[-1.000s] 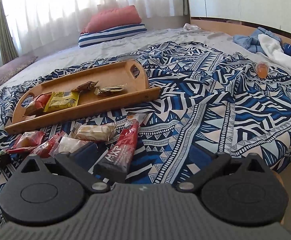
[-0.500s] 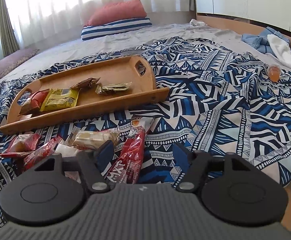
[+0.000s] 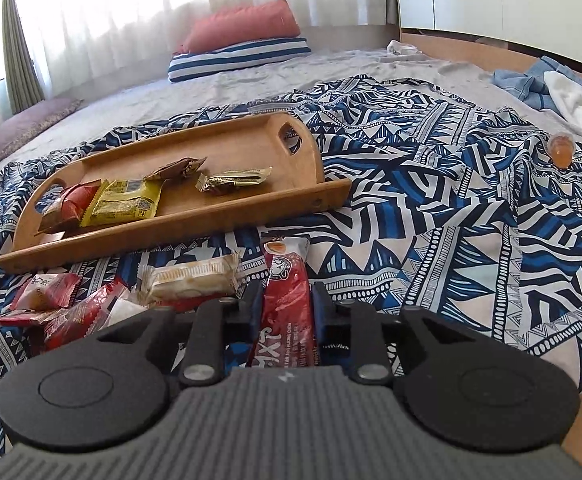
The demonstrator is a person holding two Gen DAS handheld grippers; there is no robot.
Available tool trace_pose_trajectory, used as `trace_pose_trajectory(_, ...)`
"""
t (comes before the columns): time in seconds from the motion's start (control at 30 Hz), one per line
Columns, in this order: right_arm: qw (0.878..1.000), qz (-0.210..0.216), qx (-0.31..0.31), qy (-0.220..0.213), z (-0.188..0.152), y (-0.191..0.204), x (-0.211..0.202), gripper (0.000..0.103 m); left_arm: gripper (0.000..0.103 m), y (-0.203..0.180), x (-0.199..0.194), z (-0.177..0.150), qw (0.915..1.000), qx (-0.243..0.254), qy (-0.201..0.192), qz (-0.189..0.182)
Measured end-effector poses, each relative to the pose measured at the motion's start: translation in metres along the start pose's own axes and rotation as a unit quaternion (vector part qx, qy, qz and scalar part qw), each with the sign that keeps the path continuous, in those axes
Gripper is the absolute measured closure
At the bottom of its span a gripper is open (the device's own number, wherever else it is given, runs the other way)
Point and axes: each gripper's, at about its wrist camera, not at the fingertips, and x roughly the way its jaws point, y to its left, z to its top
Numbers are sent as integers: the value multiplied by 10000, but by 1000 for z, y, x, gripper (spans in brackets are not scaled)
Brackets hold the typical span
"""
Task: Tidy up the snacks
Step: 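Grasp the green packet with the left tool while the right tool grasps the red MXT bar, then carry the green packet with the left tool while the right tool carries the red bar to the tray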
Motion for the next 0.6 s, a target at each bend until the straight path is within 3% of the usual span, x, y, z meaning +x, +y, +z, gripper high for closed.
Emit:
trace_pose_trajectory(0.23,9999,93,27,-103,13,-5,-8,74,59,-4,2,16,9999,-29,3,-106)
trace_pose_trajectory(0.6,9982,535,-5,-261,69,-15,4,74,60,-11,11,66,9992,-90,-218,-326)
